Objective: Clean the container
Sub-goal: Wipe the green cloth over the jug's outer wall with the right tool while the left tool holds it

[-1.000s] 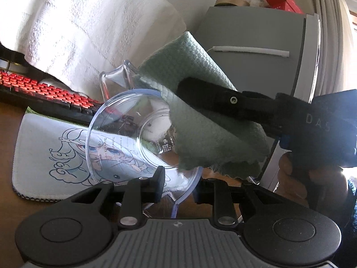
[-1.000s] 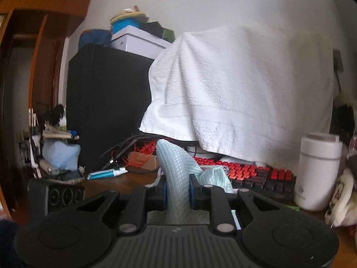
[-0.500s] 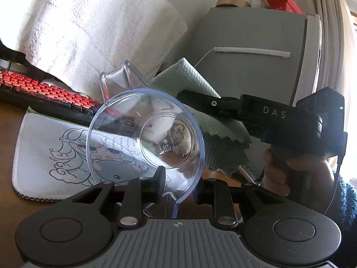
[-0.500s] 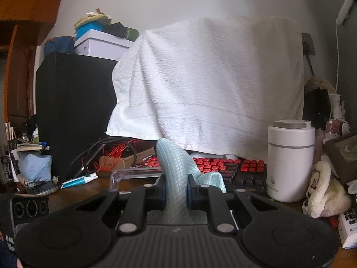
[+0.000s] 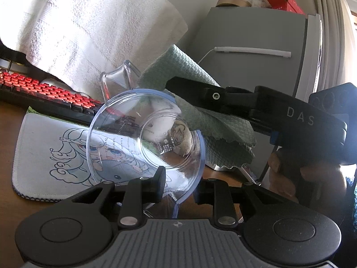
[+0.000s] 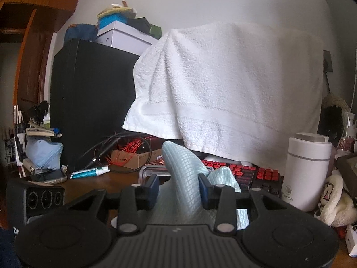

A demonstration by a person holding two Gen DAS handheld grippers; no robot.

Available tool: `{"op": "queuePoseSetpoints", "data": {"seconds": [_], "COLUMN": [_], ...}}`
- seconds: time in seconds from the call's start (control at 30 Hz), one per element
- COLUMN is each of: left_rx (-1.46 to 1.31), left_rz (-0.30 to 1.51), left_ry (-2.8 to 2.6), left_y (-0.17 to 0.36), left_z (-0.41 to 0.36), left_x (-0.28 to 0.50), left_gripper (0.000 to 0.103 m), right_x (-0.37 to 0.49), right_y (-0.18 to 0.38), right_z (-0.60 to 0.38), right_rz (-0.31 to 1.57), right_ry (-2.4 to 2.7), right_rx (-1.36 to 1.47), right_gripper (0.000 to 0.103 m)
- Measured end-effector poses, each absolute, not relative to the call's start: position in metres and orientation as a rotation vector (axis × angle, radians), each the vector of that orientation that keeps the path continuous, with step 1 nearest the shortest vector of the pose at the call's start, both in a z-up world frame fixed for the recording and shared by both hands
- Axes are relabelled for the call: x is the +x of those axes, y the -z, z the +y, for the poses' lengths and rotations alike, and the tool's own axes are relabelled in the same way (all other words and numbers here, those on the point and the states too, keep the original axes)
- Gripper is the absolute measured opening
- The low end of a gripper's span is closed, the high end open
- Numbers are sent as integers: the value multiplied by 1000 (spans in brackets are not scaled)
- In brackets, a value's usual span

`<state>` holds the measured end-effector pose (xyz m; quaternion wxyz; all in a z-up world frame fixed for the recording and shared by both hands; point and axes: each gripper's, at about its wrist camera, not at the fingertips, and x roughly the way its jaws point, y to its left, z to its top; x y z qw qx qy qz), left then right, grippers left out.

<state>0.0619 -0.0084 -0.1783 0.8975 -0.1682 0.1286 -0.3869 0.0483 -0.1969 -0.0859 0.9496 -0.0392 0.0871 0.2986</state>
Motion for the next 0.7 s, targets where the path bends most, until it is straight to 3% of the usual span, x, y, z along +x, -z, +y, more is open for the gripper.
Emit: {"op": "queuePoseSetpoints", "data": {"seconds": [0.03,0.1,0.3,0.43,0.7], "left_rx": [-347,-340,-341,-340,-342], "left_rz": [266,265,268,268,268], "left_ry": [801,800,802,802,802], "left_y": [178,178,178,178,178], "left_z": [-8,-9,-9,-9,-8], "left_x": [62,61,62,63,64], "left_gripper": [25,25,25,25,25], "right_x": [49,49,36,30,41], "right_y": [85,85,87,82,75], "right_z": [-198,-199,-177,-183,-196], "right_rz": [182,191,161,105,180], "right_ry": [-626,-669,-591,-602,-576], "right_rx": [-68,-50,-159,-113,-21], "right_gripper": [43,66,91,95,94]}}
